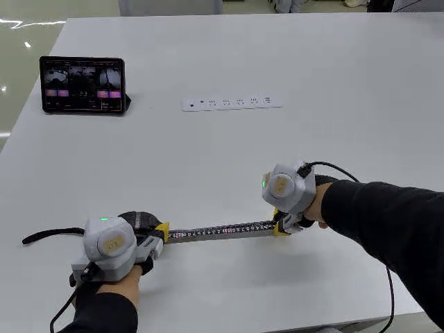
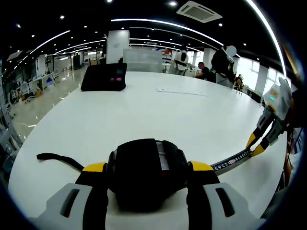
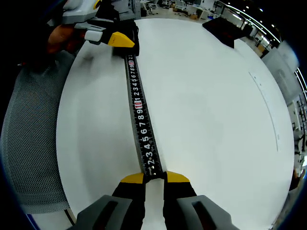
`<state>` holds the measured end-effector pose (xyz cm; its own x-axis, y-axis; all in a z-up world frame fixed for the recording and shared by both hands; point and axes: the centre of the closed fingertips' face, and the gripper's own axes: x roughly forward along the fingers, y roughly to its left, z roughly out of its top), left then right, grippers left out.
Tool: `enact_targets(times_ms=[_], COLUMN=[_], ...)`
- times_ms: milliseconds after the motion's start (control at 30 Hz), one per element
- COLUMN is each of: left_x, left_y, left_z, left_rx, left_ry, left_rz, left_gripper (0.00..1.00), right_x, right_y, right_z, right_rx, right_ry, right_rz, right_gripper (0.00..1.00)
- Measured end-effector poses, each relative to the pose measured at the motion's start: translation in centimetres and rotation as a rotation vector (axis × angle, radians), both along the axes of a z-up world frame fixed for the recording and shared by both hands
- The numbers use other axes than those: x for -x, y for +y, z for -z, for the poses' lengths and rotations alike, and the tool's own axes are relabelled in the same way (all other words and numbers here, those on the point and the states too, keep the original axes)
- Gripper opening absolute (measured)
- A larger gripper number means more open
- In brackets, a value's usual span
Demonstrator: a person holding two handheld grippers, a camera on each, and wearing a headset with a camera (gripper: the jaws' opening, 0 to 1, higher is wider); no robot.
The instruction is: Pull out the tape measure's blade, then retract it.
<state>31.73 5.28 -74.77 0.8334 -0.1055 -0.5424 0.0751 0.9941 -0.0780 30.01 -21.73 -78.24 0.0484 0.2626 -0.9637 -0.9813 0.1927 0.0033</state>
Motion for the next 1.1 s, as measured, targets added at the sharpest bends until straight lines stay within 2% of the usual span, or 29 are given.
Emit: enact_targets(times_ms=[200,300,567,1100], left_x=[0.0,-0.1,-0.1,-0.1], left_y=[0.0,0.0,-0.1,0.0], left_z=[0.0,0.1,0.1,0.1], left_rx=[-0.002,-0.004,-0.006,-0.014], left_ry=[0.004,0.004,0.011,0.014], left_rz=[0.001,0.0,0.003,0.004], left_gripper=[0.63,0.63,0.63,0.63], right_x=[0.0,0.2,0.1,0.1], right_y=[0.2,0.4,0.7,1.2], right_z=[0.1,0.0,0.0,0.0], right_rx=[-0.005,-0.007,-0.006,-0.008], right_ry=[-0.003,-0.012,-0.009,0.003], right_rz=[-0.01,-0.047,-0.062,-0.042], right_gripper=[0.1,0.1,0.1,0.1])
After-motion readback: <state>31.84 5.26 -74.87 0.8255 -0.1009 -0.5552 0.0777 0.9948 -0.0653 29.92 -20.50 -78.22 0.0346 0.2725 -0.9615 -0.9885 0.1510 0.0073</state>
